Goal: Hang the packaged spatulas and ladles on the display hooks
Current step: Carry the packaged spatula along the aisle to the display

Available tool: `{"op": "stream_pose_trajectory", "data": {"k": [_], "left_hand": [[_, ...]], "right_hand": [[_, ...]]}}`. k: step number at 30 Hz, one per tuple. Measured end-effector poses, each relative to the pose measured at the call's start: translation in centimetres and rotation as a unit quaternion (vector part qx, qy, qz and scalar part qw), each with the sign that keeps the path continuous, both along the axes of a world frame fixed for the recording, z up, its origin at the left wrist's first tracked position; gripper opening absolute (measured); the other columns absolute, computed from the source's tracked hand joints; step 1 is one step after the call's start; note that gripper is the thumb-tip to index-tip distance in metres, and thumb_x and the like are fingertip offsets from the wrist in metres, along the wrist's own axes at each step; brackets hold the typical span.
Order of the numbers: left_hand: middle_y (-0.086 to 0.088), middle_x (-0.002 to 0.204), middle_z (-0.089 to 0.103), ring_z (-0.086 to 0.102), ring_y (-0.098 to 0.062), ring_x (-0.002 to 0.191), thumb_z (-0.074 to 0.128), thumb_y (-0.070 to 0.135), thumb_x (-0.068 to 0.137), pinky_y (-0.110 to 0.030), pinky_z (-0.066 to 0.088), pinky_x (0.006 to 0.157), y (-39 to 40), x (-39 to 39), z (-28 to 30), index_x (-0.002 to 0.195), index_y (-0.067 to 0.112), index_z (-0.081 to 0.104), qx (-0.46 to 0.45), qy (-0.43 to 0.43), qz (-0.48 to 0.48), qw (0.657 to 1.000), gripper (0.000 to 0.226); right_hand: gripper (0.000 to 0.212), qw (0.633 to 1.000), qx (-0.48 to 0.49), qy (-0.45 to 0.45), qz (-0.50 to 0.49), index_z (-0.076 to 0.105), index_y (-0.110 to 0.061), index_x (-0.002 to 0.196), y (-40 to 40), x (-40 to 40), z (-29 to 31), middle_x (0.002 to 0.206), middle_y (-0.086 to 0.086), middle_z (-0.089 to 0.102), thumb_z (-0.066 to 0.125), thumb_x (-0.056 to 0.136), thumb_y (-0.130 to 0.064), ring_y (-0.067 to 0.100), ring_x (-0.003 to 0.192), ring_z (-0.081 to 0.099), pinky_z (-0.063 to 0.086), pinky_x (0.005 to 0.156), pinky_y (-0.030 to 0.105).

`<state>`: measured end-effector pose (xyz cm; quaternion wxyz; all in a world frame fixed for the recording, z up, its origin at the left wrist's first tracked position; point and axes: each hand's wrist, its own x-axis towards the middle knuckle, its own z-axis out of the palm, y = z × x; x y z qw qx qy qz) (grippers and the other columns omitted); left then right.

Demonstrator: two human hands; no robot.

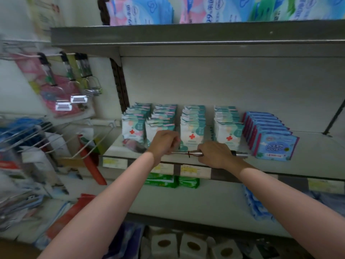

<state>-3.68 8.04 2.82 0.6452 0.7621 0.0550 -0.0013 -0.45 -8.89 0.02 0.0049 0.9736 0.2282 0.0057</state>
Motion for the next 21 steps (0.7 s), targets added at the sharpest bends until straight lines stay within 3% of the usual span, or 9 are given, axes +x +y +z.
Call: {"op": "stream_pose_trajectory", "data": {"k": [8, 10, 13, 17, 19, 21], "left_hand": [[-0.001, 0.056, 0.052, 0.042, -0.011, 0.042, 0.044, 0.013, 0.094, -0.014, 0.031, 0.038, 7.1, -6.0, 1.2, 0.067, 0.011, 0.058, 0.049, 0.019, 0.113, 0.992, 0.031], [-0.003, 0.063, 0.056, 0.045, -0.011, 0.044, 0.042, 0.014, 0.094, -0.015, 0.032, 0.039, 8.9, -7.8, 1.1, 0.076, 0.008, 0.059, 0.078, 0.048, 0.121, 0.988, 0.026], [-0.003, 0.074, 0.062, 0.052, -0.009, 0.04, 0.042, 0.022, 0.096, -0.018, 0.038, 0.045, 11.4, -11.2, 1.1, 0.093, 0.007, 0.058, 0.091, 0.111, 0.148, 0.979, 0.022], [-0.007, 0.084, 0.06, 0.059, -0.015, 0.057, 0.042, 0.027, 0.098, -0.023, 0.044, 0.055, 14.8, -15.8, 1.1, 0.098, 0.008, 0.053, 0.009, 0.075, 0.229, 0.97, 0.021], [-0.004, 0.074, 0.061, 0.06, -0.015, 0.062, 0.043, 0.025, 0.098, -0.023, 0.047, 0.059, 16.7, -18.2, 1.2, 0.087, 0.009, 0.055, -0.08, 0.04, 0.281, 0.955, 0.022], [-0.002, 0.06, 0.062, 0.061, -0.013, 0.055, 0.045, 0.019, 0.098, -0.021, 0.049, 0.054, 18.5, -20.9, 1.4, 0.077, 0.01, 0.052, -0.184, 0.008, 0.334, 0.924, 0.025]], "right_hand": [[0.018, 0.996, 0.057, 0.041, 0.057, 0.051, -0.016, 0.102, 7.8, -2.7, 1.5, 0.107, 0.006, 0.056, 0.045, 0.094, -0.031, 0.024, 0.092, 0.055, 0.042, 0.07, 0.032], [0.022, 0.995, 0.057, 0.041, 0.069, 0.051, -0.015, 0.107, 10.4, -4.0, 2.1, 0.108, 0.005, 0.056, 0.044, 0.095, -0.032, 0.023, 0.091, 0.054, 0.044, 0.072, 0.033], [0.017, 0.989, 0.102, 0.034, 0.106, 0.052, -0.015, 0.099, 14.5, -6.4, 2.7, 0.103, 0.007, 0.059, 0.045, 0.094, -0.028, 0.023, 0.087, 0.055, 0.045, 0.073, 0.032], [0.013, 0.978, 0.126, -0.05, 0.159, 0.05, -0.015, 0.099, 19.4, -11.1, 3.7, 0.107, 0.008, 0.059, 0.046, 0.093, -0.025, 0.027, 0.096, 0.056, 0.037, 0.071, 0.033], [0.016, 0.968, 0.138, -0.079, 0.194, 0.051, -0.014, 0.105, 21.7, -13.4, 4.1, 0.112, 0.008, 0.057, 0.046, 0.093, -0.023, 0.028, 0.104, 0.053, 0.035, 0.074, 0.034], [0.02, 0.96, 0.141, -0.065, 0.234, 0.049, -0.013, 0.11, 24.1, -15.8, 4.2, 0.116, 0.007, 0.054, 0.048, 0.091, -0.02, 0.027, 0.11, 0.05, 0.036, 0.078, 0.035]]}}
